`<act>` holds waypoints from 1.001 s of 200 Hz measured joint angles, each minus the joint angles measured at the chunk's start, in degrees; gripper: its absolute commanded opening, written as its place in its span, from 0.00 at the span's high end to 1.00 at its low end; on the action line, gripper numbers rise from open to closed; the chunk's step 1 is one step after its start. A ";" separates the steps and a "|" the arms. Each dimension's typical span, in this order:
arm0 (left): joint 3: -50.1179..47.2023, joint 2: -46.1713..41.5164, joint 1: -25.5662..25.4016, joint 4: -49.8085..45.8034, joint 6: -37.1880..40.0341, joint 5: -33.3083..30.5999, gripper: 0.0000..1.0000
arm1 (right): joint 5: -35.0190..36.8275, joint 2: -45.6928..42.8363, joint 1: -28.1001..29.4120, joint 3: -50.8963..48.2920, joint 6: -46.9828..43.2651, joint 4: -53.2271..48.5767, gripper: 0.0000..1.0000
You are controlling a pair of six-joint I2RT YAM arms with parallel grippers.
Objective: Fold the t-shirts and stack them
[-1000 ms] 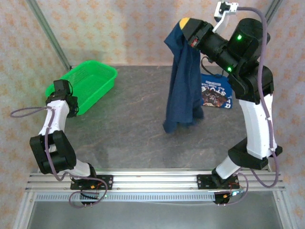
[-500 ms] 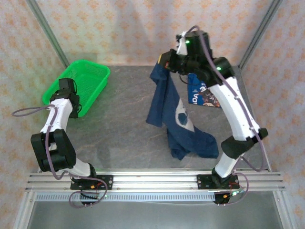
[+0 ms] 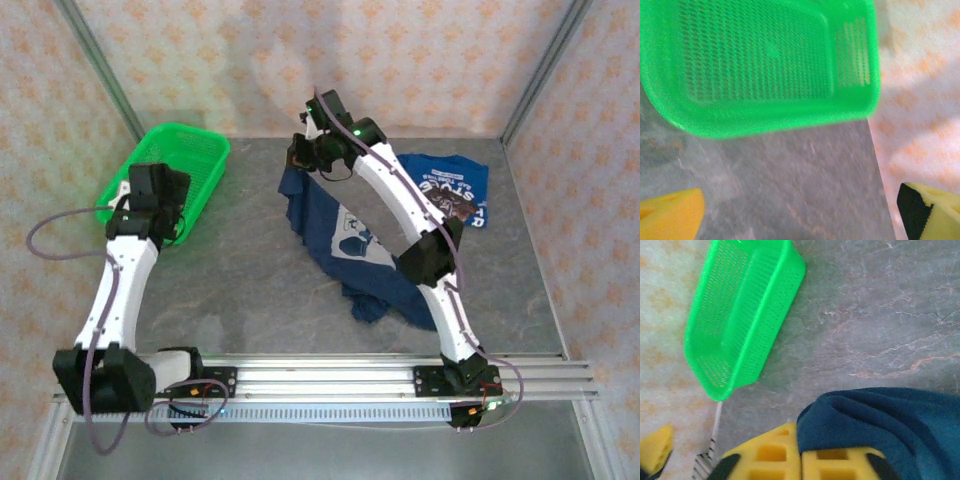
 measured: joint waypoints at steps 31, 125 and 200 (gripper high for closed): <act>-7.98 -6.14 -9.55 1.33 4.46 2.99 0.04 | 1.33 1.20 -1.03 0.00 -1.55 0.39 0.31; -25.27 0.98 -20.52 10.08 10.32 12.50 0.27 | 12.96 -46.10 0.81 -69.46 -7.34 3.45 0.32; -15.89 18.40 -23.80 19.52 13.44 16.26 0.33 | 12.37 -30.77 5.60 -78.62 -6.75 24.41 0.34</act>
